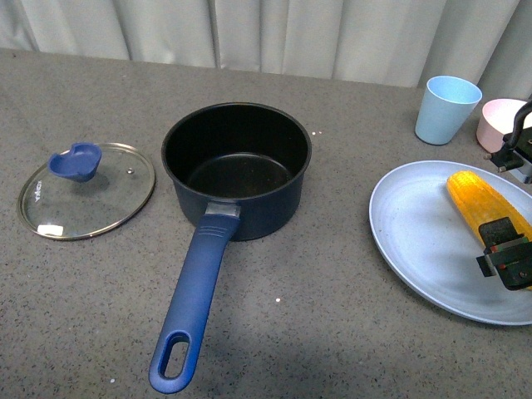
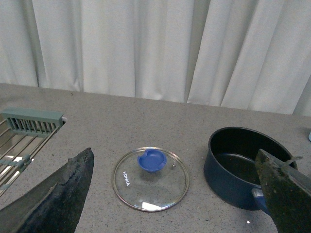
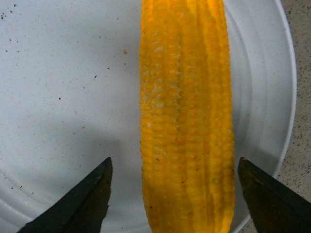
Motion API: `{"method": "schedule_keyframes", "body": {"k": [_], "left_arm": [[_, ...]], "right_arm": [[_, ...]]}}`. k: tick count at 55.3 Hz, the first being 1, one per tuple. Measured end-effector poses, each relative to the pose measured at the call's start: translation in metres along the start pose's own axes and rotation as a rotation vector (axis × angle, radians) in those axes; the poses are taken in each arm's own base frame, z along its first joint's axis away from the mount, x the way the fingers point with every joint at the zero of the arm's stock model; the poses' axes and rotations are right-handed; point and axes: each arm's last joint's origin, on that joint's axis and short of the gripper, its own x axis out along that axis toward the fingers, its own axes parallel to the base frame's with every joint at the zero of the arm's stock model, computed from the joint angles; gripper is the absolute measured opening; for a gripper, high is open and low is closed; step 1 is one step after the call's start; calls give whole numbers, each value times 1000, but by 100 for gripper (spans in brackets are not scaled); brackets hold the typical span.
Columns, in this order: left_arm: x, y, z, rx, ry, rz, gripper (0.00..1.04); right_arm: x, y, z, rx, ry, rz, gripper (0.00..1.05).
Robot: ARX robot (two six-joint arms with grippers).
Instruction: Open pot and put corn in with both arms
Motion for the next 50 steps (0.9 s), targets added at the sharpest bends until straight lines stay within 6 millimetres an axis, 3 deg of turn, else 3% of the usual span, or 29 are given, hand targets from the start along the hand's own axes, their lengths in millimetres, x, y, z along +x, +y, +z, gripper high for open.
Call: {"method": "schedule_keyframes", "body": {"k": [5,16,29,35,50], "left_arm": [[0,0,0,0,0,0,98],[0,0,0,0,0,0,98],[0,0,0,0,0,0,98],[0,0,0,0,0,0,98],[0,0,0,0,0,0,98]], "right_arm": [[0,2,1,-1,11,8,50],[-11,11,5,-56,-35,52,30],[-87,39,42,-176,-276,258,16],[-108,57,64,-218,-363,318,13],[-95,121,100,-259,-350,401,11]]}}
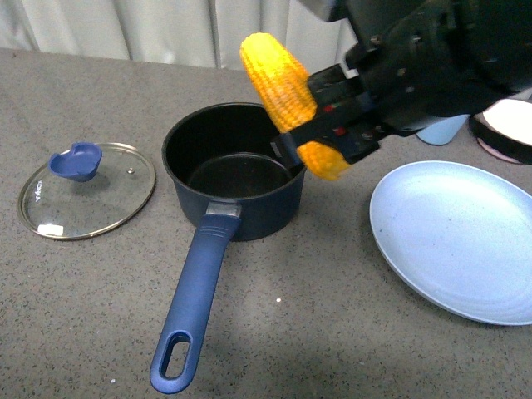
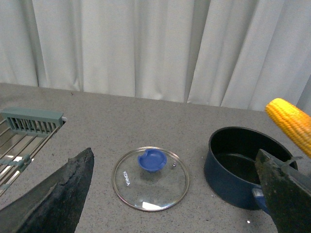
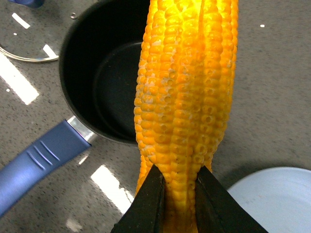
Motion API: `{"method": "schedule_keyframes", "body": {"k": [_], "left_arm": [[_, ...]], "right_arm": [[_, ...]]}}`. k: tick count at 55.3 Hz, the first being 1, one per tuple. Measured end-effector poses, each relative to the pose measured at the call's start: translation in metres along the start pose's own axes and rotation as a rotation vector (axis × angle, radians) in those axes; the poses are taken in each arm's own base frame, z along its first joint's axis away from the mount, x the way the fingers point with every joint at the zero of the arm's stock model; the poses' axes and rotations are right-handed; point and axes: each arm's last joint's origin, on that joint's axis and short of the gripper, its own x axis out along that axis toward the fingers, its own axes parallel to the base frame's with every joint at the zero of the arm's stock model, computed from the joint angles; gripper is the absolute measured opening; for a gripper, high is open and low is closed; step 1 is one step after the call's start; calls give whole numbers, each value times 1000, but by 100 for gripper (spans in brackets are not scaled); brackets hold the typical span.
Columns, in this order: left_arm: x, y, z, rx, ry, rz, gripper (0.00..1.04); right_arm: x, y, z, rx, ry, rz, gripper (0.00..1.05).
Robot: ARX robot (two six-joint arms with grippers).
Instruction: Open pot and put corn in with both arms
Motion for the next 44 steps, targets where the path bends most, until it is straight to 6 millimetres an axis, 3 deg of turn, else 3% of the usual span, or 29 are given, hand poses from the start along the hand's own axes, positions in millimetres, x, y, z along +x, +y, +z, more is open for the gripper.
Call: {"method": "schedule_keyframes", "body": {"k": [10,17,25,37,44], "left_arm": [[0,0,0,0,0,0,98],[0,0,0,0,0,0,98],[0,0,0,0,0,0,98],[0,0,0,0,0,0,98],[0,0,0,0,0,0,98]], "right_arm": [[25,14,19,10,9,33,11],[43,13,38,24,12,21,11],[58,14,41,24,50,19,12],[66,19,38,15,55,17,47],[66,19,39,20,35,8,74]]}}
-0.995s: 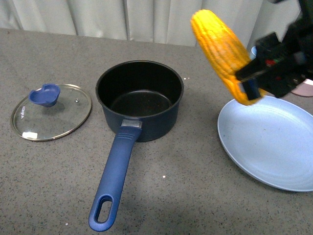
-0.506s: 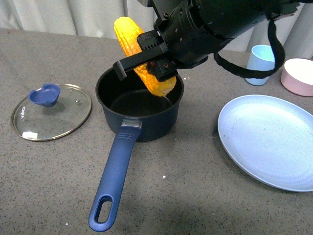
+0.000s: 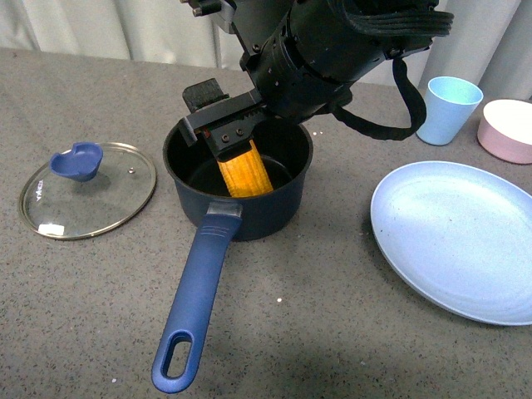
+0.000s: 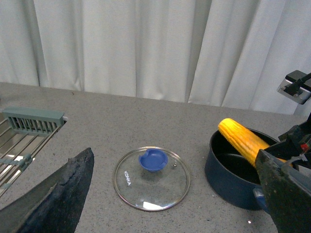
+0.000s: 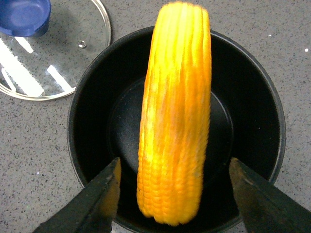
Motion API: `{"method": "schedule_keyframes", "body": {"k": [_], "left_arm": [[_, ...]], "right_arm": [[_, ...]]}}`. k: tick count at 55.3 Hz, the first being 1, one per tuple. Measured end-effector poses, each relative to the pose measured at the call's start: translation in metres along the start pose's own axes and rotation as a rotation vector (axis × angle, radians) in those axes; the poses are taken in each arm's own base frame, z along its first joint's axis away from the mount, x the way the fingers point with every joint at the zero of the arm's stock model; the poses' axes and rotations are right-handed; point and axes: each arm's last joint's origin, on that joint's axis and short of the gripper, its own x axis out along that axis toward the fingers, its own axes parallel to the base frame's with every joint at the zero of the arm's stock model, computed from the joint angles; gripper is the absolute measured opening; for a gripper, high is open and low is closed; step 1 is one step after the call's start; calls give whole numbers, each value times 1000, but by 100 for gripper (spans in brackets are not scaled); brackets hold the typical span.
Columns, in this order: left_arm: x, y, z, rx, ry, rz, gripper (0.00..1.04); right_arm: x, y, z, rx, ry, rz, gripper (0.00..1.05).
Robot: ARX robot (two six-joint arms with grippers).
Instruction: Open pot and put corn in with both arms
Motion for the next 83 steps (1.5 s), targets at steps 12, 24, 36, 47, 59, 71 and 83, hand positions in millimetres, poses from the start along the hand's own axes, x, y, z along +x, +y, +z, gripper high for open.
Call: {"method": "schedule_keyframes", "body": {"k": [12,24,36,47,59,71,83], "left_arm": [[0,0,0,0,0,0,98],[0,0,0,0,0,0,98],[0,0,0,0,0,0,98],[0,0,0,0,0,0,98],[0,0,0,0,0,0,98],[0,0,0,0,0,1,98],[0,0,0,0,0,0,98]], "right_arm": [[-22,-9,-10,27,-64,-54,95],[-87,-23,-28,62,-251,-194,95],[-139,-32,-86,129,-262,-301,95],[-188,-28,-142,212,-459,-544,87],[-218,-30,-178,287,-769,-641,48],[-226,-31,-200,292,-767,-638,4],[-228,-31,-217,293,-776,-640,1]]}}
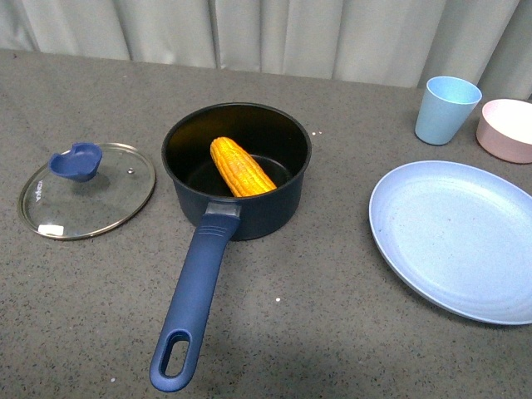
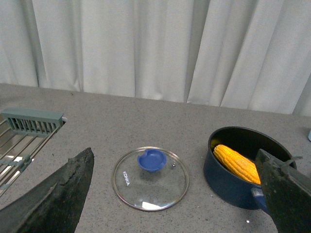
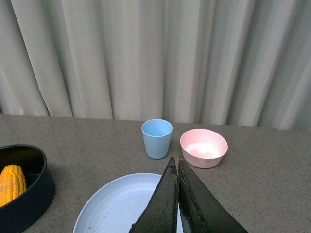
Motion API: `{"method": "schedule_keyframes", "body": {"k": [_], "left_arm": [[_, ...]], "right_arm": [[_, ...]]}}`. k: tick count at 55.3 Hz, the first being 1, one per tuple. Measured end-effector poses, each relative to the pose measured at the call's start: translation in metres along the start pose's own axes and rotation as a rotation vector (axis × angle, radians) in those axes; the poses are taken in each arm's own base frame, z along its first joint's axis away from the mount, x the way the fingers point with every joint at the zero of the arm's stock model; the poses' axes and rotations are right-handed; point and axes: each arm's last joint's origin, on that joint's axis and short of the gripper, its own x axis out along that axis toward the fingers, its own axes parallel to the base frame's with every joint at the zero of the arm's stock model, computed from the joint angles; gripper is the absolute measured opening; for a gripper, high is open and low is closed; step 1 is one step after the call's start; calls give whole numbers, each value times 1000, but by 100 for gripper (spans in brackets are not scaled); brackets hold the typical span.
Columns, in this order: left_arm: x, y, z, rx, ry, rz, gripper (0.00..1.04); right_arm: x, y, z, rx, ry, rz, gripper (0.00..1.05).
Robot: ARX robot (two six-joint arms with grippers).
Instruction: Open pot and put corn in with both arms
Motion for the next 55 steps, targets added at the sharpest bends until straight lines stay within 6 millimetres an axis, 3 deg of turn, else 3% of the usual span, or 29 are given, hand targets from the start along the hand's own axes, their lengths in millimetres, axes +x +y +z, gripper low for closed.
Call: {"method": "schedule_keyframes", "body": {"k": [6,55], "left_arm": [[0,0,0,0,1,2,98],[0,0,0,0,0,0,98]], "right_arm": [[-6,-10,0,0,1,-7,1],[-28,-10,0,0,3,-5,1]]}}
